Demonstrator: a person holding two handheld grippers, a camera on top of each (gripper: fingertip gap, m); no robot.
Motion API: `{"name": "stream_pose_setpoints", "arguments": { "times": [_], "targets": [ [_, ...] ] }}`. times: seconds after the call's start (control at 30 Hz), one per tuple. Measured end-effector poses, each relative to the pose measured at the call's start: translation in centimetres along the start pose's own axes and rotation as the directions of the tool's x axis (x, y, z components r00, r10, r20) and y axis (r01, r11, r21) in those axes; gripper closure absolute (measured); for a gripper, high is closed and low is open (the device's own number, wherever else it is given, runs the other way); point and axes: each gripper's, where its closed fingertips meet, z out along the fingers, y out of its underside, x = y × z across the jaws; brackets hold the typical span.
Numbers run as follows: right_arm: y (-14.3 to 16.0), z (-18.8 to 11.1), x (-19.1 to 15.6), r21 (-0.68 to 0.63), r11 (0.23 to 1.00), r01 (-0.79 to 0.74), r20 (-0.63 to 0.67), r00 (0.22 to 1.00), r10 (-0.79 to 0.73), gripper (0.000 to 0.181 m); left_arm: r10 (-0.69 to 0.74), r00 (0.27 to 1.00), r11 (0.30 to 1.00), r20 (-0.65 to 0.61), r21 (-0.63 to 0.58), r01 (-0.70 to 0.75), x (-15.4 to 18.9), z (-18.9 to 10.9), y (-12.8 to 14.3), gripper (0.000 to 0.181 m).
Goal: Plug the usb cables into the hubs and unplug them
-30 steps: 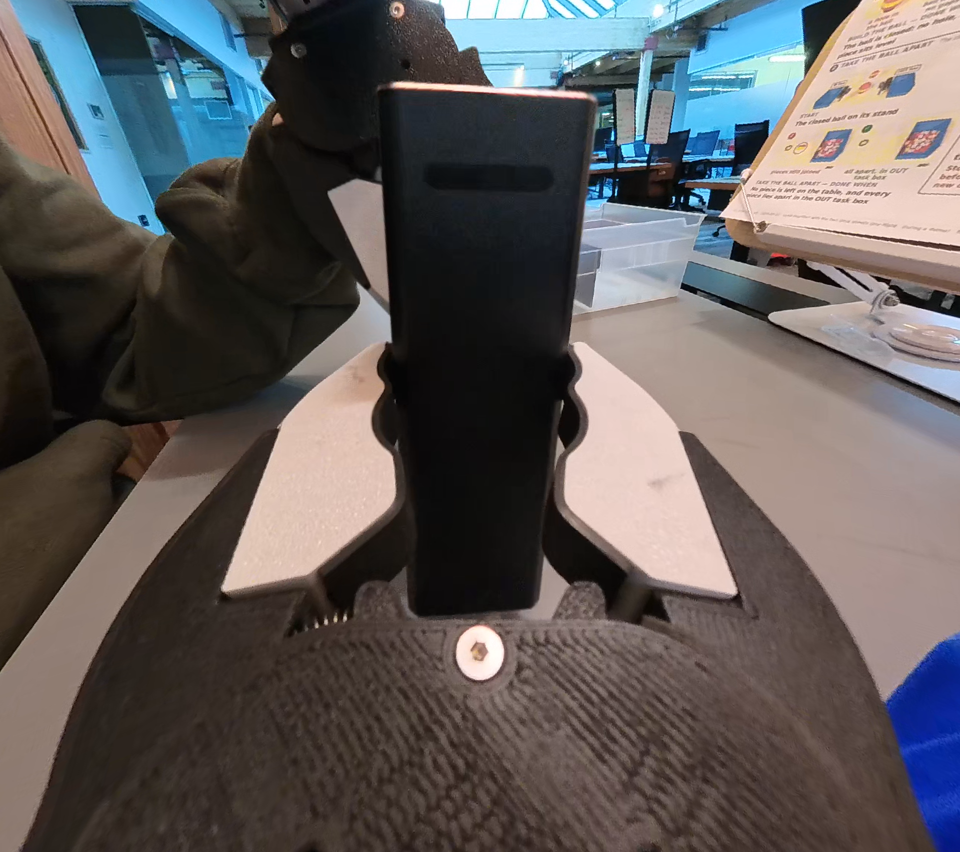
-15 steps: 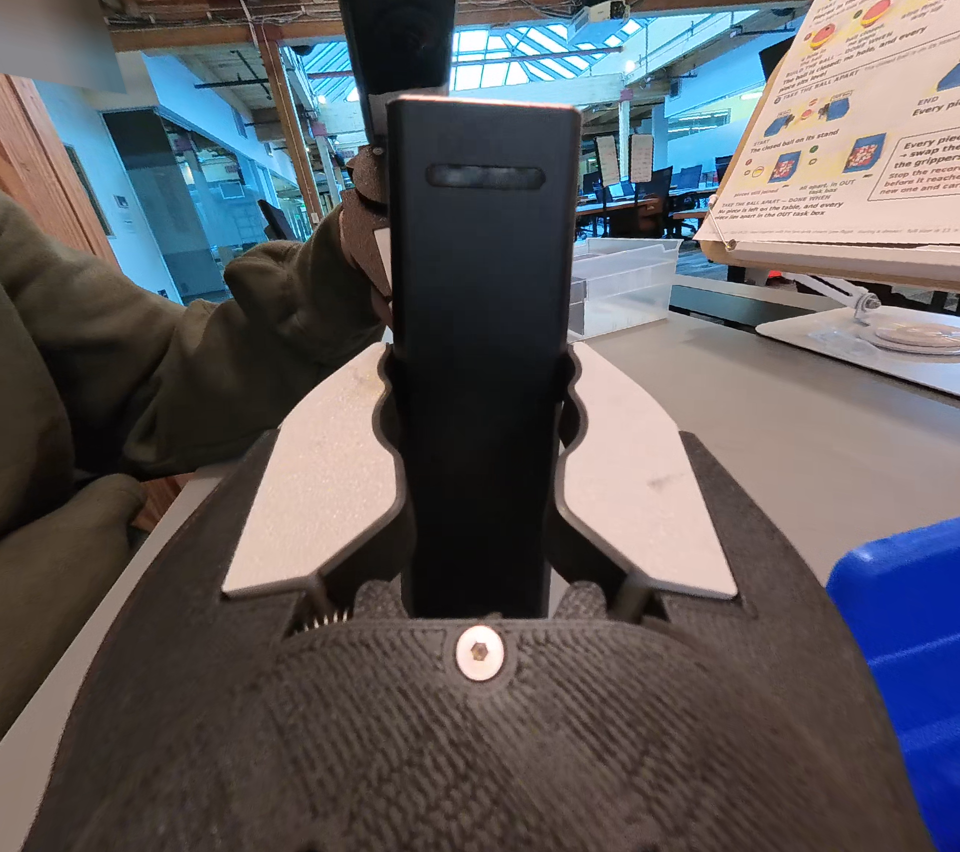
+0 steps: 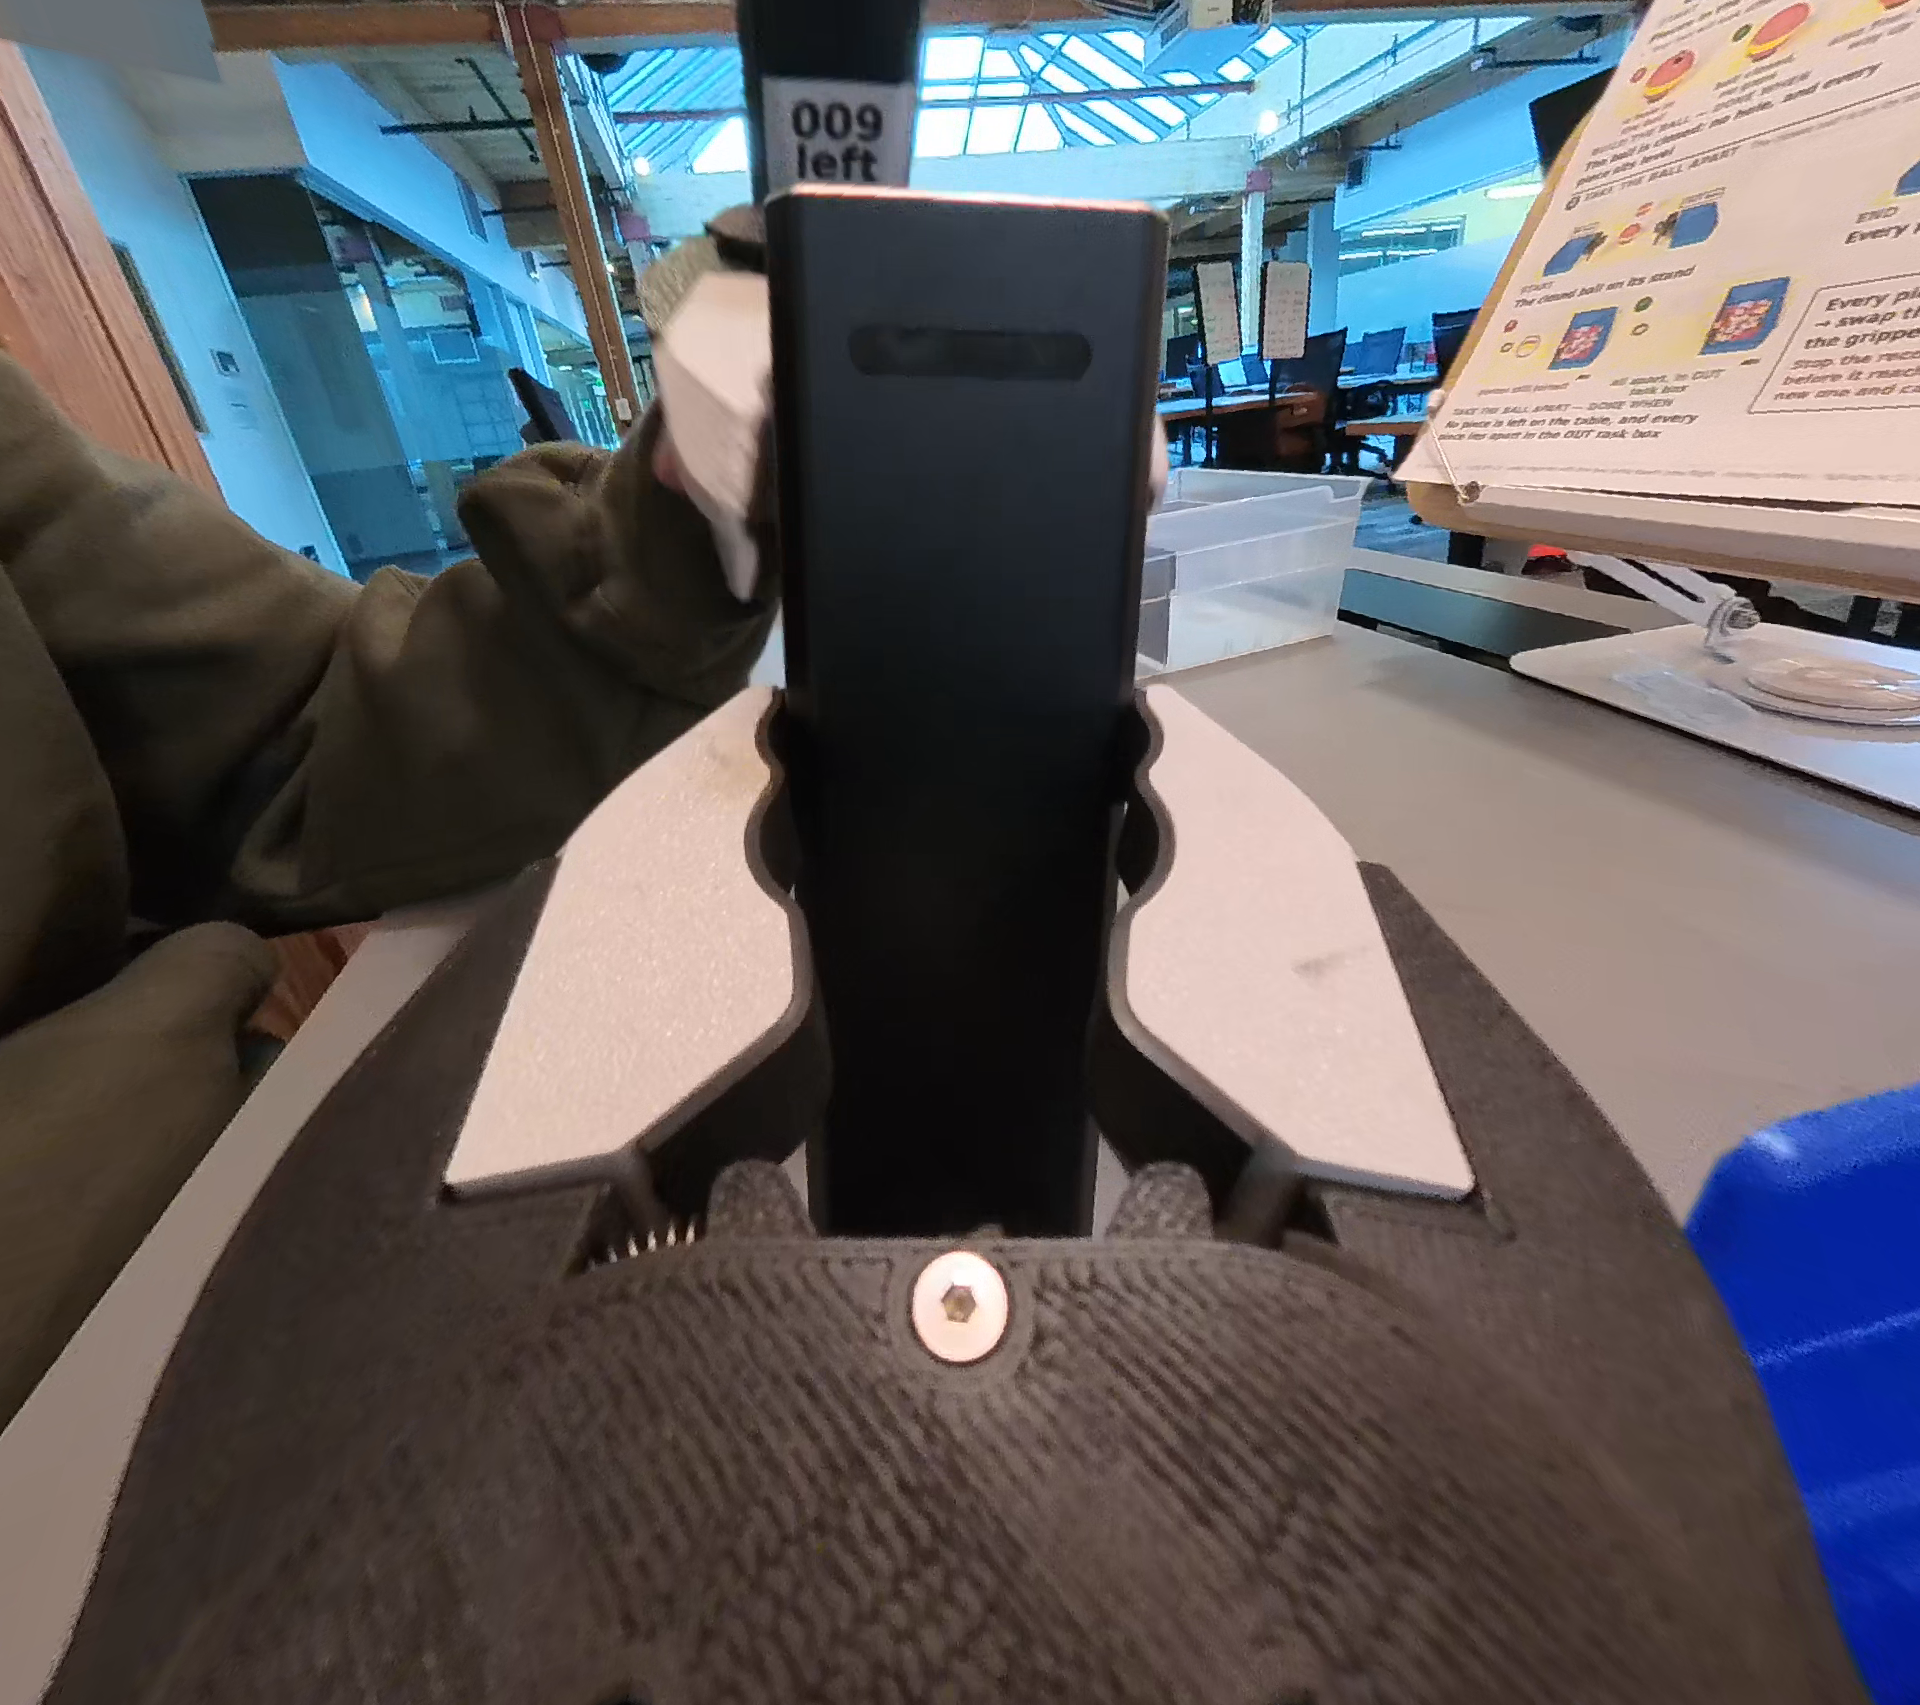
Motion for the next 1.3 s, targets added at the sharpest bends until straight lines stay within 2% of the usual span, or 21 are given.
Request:
{"name": "stream_pose_setpoints", "arguments": {
  "times": [0.03,0.1,0.23,0.47,0.57,0.67,0.77,1.3],
  "targets": [
    [0.1,0.1,0.0,-0.010,1.000,0.008,-0.004,1.000,-0.008,0.120,0.004,1.000,0.998,-0.001,0.059,-0.004,0.4,0.1,-1.1,0.111],
    [0.4,0.4,-0.3,-0.035,0.999,0.029,-0.001,1.000,-0.029,0.121,0.012,1.000,0.995,0.026,0.103,-0.014,0.8,0.8,-2.2,0.107],
    [1.1,0.9,-0.8,-0.084,0.994,0.069,0.010,0.998,-0.069,0.121,0.115,0.986,0.991,0.122,0.055,-0.122,0.8,2.6,-2.0,0.115],
    [1.4,1.7,-1.0,-0.096,0.993,0.074,0.013,0.997,-0.073,0.121,0.209,0.974,0.975,0.085,0.064,-0.214,1.5,2.4,-2.1,0.118],
    [1.5,1.8,-0.9,-0.105,0.991,0.078,0.000,0.997,-0.078,0.116,0.250,0.962,0.963,0.107,0.076,-0.259,1.6,1.3,-2.9,0.118],
    [2.2,2.1,-1.1,-0.149,0.983,0.103,0.002,0.995,-0.104,0.120,0.248,0.964,0.957,0.093,0.132,-0.259,1.9,0.3,-3.7,0.118],
    [2.8,2.6,-1.1,-0.196,0.972,0.130,-0.008,0.991,-0.134,0.122,0.267,0.962,0.953,0.062,0.130,-0.273,2.1,0.5,-3.2,0.118],
    [2.4,3.1,-1.3,-0.151,0.981,0.123,-0.027,0.991,-0.129,0.116,0.391,0.920,0.885,-0.016,0.281,-0.371,3.6,-0.1,-3.8,0.119]
  ]
}}
